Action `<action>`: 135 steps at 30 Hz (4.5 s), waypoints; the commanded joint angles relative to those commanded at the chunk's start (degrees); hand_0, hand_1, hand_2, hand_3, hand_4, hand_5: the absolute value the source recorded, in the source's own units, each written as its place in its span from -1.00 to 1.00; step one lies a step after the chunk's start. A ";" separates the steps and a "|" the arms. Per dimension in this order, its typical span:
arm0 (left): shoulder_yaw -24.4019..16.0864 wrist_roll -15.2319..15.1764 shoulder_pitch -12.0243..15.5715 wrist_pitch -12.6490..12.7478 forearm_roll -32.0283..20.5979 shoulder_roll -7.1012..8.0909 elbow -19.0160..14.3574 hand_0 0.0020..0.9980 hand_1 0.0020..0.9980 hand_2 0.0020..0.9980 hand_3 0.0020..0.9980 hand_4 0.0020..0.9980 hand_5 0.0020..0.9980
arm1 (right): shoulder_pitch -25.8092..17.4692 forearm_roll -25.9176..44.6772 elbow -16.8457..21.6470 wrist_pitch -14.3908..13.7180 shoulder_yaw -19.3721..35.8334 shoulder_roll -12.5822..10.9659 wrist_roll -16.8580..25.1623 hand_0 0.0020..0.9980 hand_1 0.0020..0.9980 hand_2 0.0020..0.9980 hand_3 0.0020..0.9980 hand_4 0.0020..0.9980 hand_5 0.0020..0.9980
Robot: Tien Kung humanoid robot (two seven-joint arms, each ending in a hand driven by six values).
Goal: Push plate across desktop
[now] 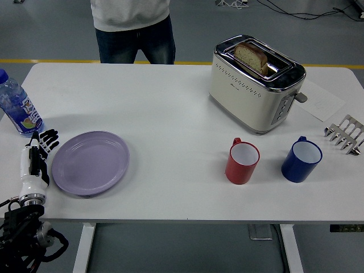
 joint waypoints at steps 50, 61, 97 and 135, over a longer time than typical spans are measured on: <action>23.11 0.00 -5.99 5.03 -13.51 -4.70 -2.05 0.42 0.47 0.39 0.17 -0.10 1.00 | -0.42 0.37 0.00 0.21 -0.64 0.08 0.00 0.26 0.22 0.29 0.15 -0.31 -0.68; 29.11 0.00 -8.22 6.07 -15.07 -6.14 -2.46 0.42 0.48 0.40 0.17 -0.11 1.00 | -0.69 0.81 0.00 0.24 -1.09 0.04 0.02 0.26 0.22 0.29 0.15 -0.31 -0.68; 21.83 0.00 -10.59 7.79 -10.29 -6.51 -3.63 0.41 0.47 0.40 0.16 -0.14 0.91 | -0.62 1.71 0.00 0.25 -1.74 -0.22 0.21 0.26 0.22 0.29 0.15 -0.30 -0.68; -22.84 22.60 13.97 -16.72 -5.43 11.45 -30.51 0.31 0.31 0.28 0.15 -0.03 1.00 | -1.18 3.60 0.00 -0.96 -2.02 -1.78 0.82 0.27 0.23 0.29 0.15 -0.30 -0.69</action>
